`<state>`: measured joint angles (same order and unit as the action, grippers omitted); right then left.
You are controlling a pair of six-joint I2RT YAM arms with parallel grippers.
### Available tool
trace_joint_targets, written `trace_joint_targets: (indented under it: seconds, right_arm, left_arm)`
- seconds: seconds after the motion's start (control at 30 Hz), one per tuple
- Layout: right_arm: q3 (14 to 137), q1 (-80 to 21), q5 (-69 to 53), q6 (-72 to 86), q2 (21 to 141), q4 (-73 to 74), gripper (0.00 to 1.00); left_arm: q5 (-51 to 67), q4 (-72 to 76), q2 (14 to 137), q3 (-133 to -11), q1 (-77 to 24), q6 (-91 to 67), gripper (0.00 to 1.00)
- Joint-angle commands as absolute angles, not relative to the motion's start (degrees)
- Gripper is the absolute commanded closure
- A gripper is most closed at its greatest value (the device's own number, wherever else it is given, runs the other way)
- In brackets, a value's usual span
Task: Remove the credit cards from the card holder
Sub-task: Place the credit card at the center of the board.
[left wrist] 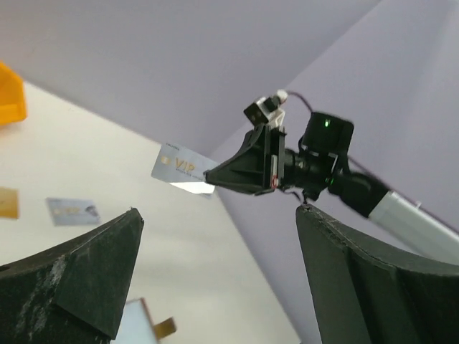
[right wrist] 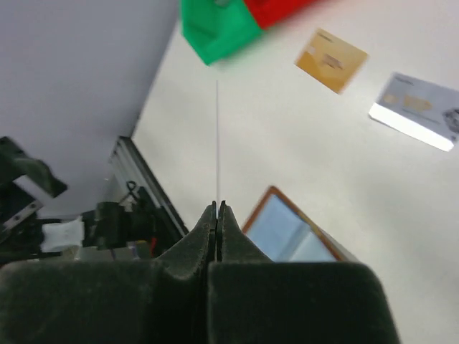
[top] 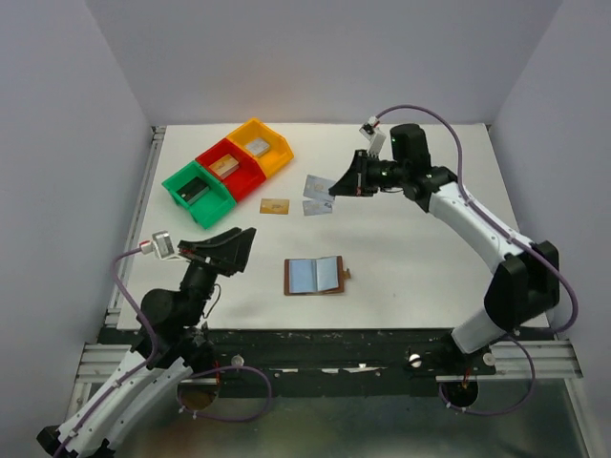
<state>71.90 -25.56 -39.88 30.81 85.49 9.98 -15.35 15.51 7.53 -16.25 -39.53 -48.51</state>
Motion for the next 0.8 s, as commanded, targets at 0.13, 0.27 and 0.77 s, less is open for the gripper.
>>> trace_joint_targets:
  seconds: [0.13, 0.27, 0.77]
  right_arm:
    - [89.7, -22.7, -38.1, 14.1, 109.3, 44.0, 1.0]
    - [93.0, -22.6, -38.6, 12.3, 114.9, 45.0, 1.0]
    - [98.1, -21.9, -46.1, 14.3, 127.1, 42.5, 0.99]
  left_arm:
    - [-7.3, -8.6, 21.7, -24.7, -39.3, -44.9, 0.01]
    - [-1.4, -6.9, 24.6, -24.7, -39.2, -43.6, 0.01]
    - [3.5, 1.8, 23.7, -17.9, -39.2, -44.0, 0.01]
